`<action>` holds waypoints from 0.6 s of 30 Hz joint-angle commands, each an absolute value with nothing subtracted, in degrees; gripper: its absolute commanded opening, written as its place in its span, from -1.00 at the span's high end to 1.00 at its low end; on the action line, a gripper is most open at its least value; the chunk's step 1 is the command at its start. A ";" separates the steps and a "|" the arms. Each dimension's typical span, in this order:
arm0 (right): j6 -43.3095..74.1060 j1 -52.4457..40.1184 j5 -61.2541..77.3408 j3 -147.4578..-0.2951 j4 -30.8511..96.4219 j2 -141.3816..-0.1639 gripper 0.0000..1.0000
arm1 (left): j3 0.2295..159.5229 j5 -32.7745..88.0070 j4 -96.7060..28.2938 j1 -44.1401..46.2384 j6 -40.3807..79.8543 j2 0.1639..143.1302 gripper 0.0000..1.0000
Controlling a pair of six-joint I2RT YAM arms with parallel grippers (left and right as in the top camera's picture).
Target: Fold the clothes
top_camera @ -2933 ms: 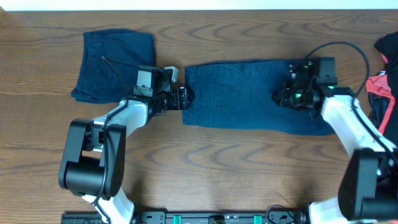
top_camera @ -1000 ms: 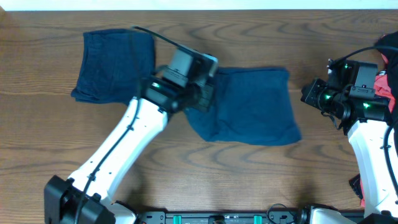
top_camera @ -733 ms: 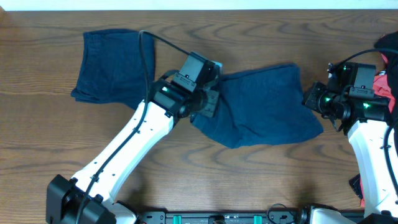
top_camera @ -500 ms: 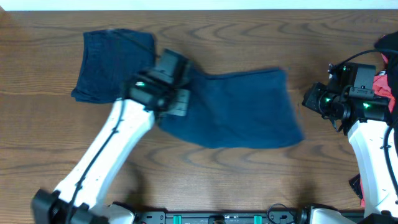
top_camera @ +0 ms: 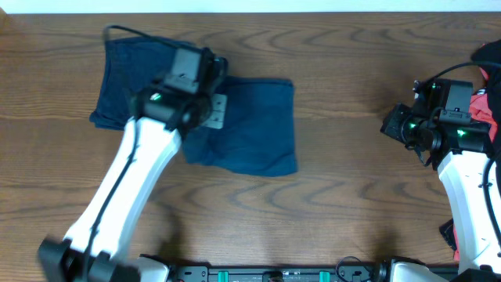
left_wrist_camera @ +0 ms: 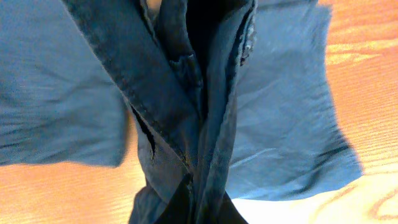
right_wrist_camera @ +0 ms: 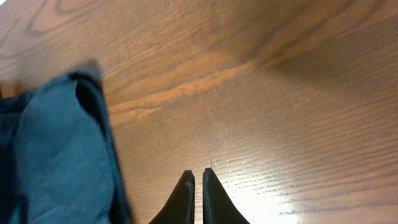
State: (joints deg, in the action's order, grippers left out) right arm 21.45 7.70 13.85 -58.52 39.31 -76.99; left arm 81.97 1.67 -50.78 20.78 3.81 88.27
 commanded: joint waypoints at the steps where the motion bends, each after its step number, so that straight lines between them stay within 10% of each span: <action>1: 21.61 8.08 13.50 -58.72 39.66 -77.06 0.90 | 81.36 4.45 -48.18 22.63 9.89 93.65 0.88; 18: 21.61 8.08 13.50 -58.72 40.07 -77.06 0.91 | 81.38 8.99 -36.60 32.91 29.91 103.50 0.88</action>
State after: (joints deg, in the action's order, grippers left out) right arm 21.45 7.70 13.85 -58.52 39.86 -76.99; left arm 81.58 7.27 -36.82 31.73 26.50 103.88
